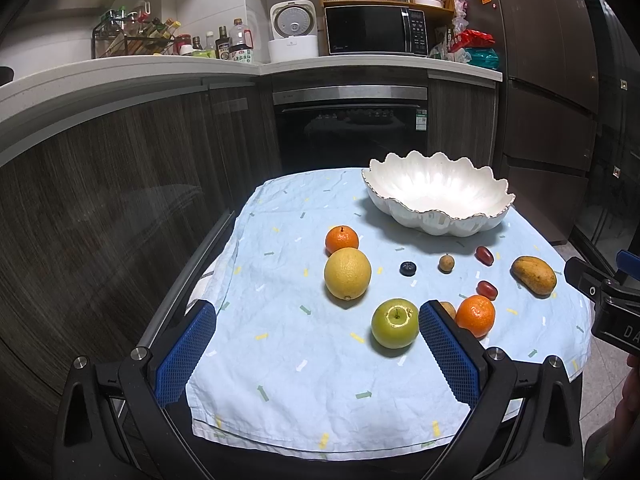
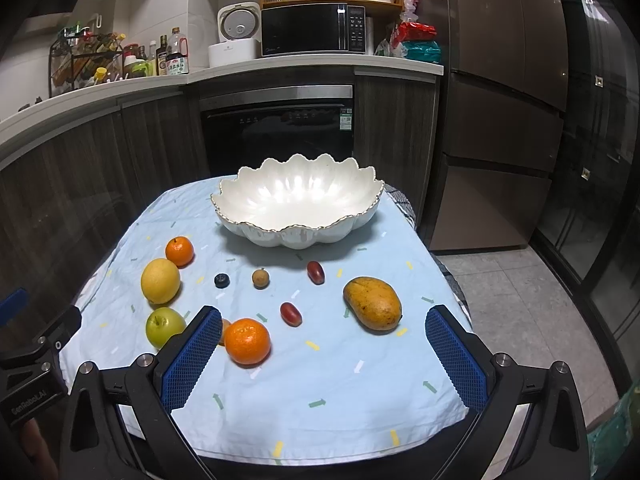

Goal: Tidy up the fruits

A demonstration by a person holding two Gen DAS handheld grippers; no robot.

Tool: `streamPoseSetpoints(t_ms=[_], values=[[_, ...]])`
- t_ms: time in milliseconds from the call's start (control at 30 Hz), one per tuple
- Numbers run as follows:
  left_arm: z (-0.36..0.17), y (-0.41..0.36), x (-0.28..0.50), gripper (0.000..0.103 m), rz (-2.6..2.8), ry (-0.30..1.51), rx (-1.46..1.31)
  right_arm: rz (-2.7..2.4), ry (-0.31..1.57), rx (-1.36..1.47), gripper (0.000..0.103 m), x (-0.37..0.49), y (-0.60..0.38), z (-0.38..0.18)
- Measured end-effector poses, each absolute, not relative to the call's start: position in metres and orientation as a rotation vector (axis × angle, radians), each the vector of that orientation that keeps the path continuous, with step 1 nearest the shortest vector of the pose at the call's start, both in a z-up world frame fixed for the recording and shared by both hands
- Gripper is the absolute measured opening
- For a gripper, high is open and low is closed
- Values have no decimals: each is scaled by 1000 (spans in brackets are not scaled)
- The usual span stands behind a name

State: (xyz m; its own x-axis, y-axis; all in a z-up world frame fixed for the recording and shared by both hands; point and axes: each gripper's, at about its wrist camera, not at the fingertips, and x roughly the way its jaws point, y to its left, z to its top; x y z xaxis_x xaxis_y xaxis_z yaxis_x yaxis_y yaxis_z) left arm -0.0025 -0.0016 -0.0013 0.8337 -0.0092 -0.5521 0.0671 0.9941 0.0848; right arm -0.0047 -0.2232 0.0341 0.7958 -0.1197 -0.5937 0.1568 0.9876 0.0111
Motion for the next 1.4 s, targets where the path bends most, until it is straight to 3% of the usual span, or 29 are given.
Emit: streamPoseSetpoints(t_ms=[1400], values=[[1,-6,3,103,-62,575,119,-154,637,68,103,2,-226,33]])
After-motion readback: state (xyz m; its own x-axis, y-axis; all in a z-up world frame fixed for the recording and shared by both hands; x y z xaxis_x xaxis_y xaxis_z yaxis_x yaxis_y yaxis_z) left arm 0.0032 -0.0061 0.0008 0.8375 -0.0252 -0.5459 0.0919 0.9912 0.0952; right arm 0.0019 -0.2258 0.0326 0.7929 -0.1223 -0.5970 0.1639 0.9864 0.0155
